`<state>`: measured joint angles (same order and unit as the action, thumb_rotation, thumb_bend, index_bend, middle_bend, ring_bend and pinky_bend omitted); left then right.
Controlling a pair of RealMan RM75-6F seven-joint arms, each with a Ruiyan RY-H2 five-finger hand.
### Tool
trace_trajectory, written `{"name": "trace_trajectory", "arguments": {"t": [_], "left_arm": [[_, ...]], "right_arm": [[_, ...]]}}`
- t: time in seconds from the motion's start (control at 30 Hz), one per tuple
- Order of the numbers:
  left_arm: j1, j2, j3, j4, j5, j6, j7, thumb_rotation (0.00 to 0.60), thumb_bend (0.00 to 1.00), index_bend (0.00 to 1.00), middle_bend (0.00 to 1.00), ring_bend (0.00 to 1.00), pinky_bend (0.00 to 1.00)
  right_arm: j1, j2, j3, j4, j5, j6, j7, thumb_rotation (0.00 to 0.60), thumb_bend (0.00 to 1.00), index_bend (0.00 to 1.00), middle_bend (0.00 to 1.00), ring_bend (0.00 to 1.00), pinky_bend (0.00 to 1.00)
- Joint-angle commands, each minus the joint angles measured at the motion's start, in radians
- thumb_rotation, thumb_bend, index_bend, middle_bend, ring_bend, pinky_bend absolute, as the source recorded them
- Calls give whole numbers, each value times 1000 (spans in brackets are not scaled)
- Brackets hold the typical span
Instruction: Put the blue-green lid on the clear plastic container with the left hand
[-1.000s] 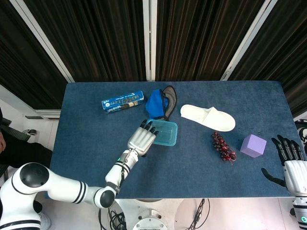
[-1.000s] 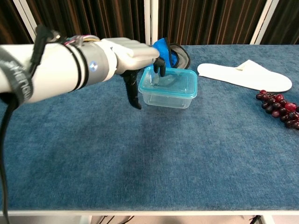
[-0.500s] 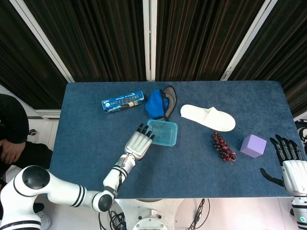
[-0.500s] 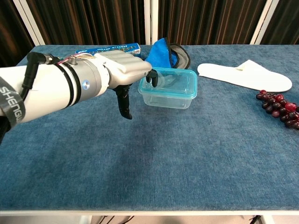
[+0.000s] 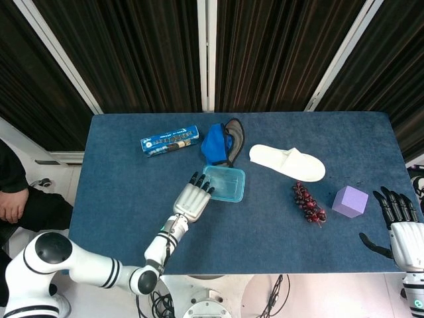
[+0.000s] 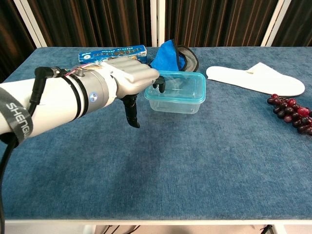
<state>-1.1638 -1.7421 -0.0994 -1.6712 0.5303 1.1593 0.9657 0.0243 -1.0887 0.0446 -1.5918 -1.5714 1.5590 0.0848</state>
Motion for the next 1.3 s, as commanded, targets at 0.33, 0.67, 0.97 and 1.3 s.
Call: {"name": "trace_trajectory", "arguments": {"t": [0.33, 0.67, 0.97, 1.3], "left_arm": [[95, 104, -71, -73, 169, 62, -196, 600, 0, 228, 176, 0, 16], [377, 333, -46, 5, 441, 179, -673, 600, 0, 206, 176, 0, 10], [629, 450, 110, 195, 664, 286, -949, 600, 0, 206, 171, 0, 0], [847, 485, 166, 168, 746, 455, -991, 600, 0, 206, 168, 0, 0]], "right_arm": [[3, 10, 2, 7, 2, -5, 15, 600, 124, 0, 0, 0, 0], [64, 27, 8, 43, 16, -110, 131, 600, 125, 0, 1, 0, 0], [107, 5, 8, 87, -13, -142, 213, 600, 124, 0, 0, 0, 0], [73, -15, -7, 51, 2, -101, 152, 600, 124, 0, 0, 0, 0]]}}
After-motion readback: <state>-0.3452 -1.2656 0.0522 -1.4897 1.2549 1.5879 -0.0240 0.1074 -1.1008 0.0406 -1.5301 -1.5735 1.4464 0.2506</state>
